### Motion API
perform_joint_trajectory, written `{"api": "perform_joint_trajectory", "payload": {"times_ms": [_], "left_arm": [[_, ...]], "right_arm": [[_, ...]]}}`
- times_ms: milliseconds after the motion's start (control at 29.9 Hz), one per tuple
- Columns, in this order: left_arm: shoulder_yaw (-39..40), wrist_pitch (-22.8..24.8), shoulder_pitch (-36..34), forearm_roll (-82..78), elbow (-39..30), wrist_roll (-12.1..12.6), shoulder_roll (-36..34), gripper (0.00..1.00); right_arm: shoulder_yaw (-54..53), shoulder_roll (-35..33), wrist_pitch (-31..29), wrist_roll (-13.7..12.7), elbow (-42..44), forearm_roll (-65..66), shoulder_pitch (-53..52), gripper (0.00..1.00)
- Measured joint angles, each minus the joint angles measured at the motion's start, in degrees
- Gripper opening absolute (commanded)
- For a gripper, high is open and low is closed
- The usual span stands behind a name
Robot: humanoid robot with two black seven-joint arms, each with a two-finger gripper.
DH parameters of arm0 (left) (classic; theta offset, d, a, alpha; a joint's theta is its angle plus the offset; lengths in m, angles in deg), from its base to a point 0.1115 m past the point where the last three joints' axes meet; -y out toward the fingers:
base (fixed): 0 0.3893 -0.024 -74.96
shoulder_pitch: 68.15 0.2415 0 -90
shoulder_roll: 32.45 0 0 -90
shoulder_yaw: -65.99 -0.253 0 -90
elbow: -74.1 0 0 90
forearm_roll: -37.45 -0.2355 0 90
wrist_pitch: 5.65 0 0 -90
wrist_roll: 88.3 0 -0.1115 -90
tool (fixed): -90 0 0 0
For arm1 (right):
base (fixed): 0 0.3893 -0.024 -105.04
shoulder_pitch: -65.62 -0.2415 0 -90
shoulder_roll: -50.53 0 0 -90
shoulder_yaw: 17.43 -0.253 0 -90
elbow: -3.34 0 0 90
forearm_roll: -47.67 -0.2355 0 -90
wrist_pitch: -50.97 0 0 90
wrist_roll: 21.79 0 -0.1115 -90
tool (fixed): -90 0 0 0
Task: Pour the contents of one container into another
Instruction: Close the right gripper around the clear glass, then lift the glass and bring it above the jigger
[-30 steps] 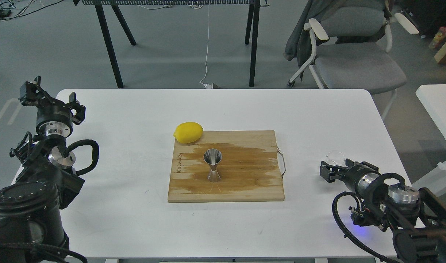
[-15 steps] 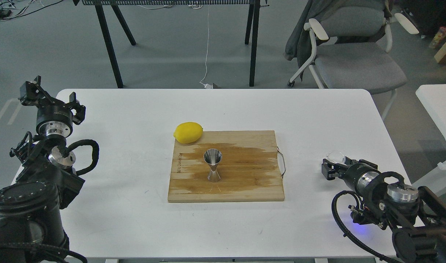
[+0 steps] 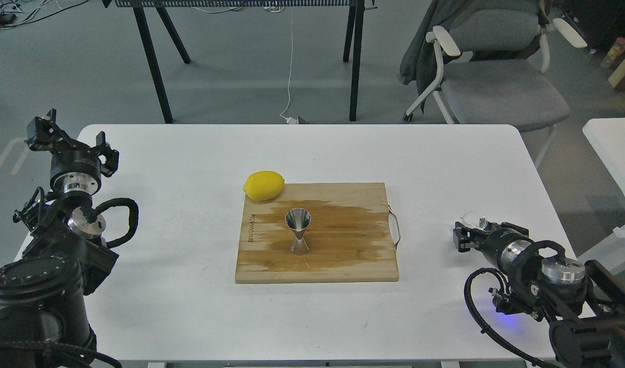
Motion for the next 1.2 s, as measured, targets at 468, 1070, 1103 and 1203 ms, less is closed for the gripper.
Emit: {"api": "perform_joint_trajectory", "payload": {"times_ms": [468, 1070, 1103, 1203], "left_arm": [[0.00, 0.00, 0.00, 0.00, 0.00, -0.05, 0.01, 1.00], [0.00, 0.00, 0.17, 0.00, 0.00, -0.08, 0.10, 1.00], [0.00, 0.00, 0.25, 0.00, 0.00, -0.08, 0.11, 1.00], [0.00, 0.00, 0.42, 0.00, 0.00, -0.08, 0.24, 1.00]], "right_arm": [[0.10, 0.01, -1.15, -0.19, 0.40, 0.65, 0.12, 0.43], [0.01, -0.11, -2.23, -0.01, -4.40, 7.09, -0.39, 0.42], [0.01, -0.10, -2.22, 0.01, -5.57, 8.33, -0.64, 0.42], [0.01, -0.02, -1.95, 0.05, -9.23, 12.28, -1.38, 0.42]]}}
